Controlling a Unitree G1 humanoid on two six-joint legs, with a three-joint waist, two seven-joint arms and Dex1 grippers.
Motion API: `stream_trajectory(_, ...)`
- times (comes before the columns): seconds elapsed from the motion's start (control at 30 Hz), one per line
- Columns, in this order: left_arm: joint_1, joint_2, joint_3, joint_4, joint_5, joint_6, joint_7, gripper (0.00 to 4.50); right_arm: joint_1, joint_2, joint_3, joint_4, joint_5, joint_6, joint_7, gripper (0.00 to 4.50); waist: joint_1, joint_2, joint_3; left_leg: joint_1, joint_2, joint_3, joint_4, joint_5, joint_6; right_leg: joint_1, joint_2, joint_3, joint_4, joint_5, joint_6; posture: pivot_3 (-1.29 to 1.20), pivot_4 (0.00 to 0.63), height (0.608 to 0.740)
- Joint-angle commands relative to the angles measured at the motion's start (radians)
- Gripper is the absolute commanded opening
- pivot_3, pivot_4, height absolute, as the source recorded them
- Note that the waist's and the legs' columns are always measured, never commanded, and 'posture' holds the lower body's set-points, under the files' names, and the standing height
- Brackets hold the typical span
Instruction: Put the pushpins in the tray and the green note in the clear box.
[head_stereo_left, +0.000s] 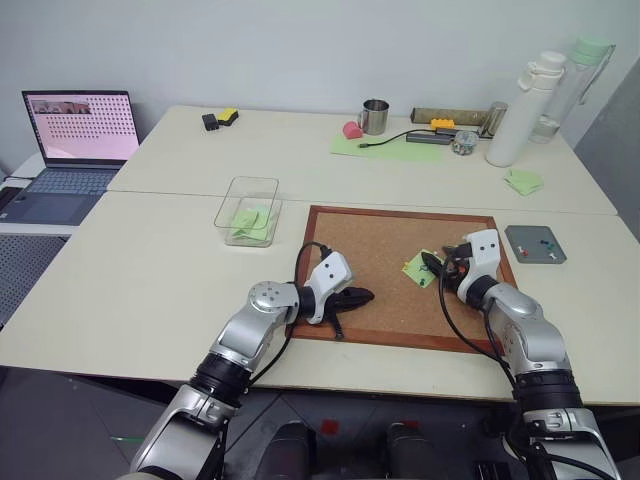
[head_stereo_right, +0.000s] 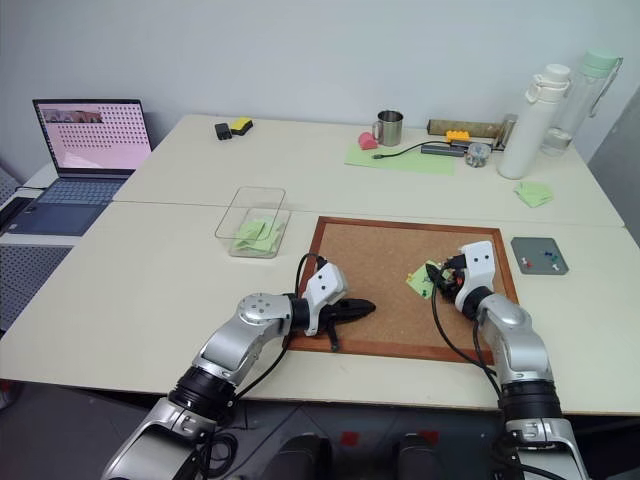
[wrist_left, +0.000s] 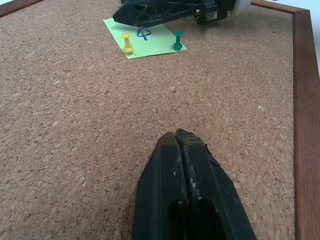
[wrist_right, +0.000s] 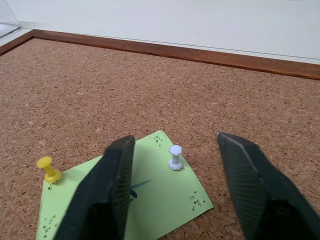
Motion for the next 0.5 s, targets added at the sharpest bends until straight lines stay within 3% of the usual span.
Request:
stream_trajectory(0.03, 0.012, 0.003, -0.010, 0.022, 0.027, 0.014, 0.005, 0.00, -0.020, -0.003, -0.002, -0.004, -0.016, -0.035, 0.005, 1.75, 0.000, 0.000, 0.000, 0.000, 0.000, 0.000, 0.000, 0.000, 0.000, 0.000, 0.000, 0.000, 0.000, 0.000, 0.000, 0.00, 0.150, 0.740)
stream_trajectory(0.3, 0.003, -0.009, -0.005, 0.014, 0.015, 0.032, 0.004, 0.00, -0.007, 0.004, -0.006, -0.025, -0.009, -0.033, 0.004, 0.09, 0.000, 0.000, 0.000, 0.000, 0.000, 0.000, 0.000, 0.000, 0.000, 0.000, 0.000, 0.000, 0.000, 0.000, 0.000, 0.00, 0.150, 0.740)
stream_trajectory(0.5, -0.003, -0.015, -0.006, 0.025, 0.020, 0.034, 0.005, 0.00, 0.014, 0.006, -0.029, -0.091, 0.024, -0.035, 0.013, 0.04, 0.001, 0.000, 0.000, 0.000, 0.000, 0.000, 0.000, 0.000, 0.000, 0.000, 0.000, 0.000, 0.000, 0.000, 0.000, 0.00, 0.150, 0.740)
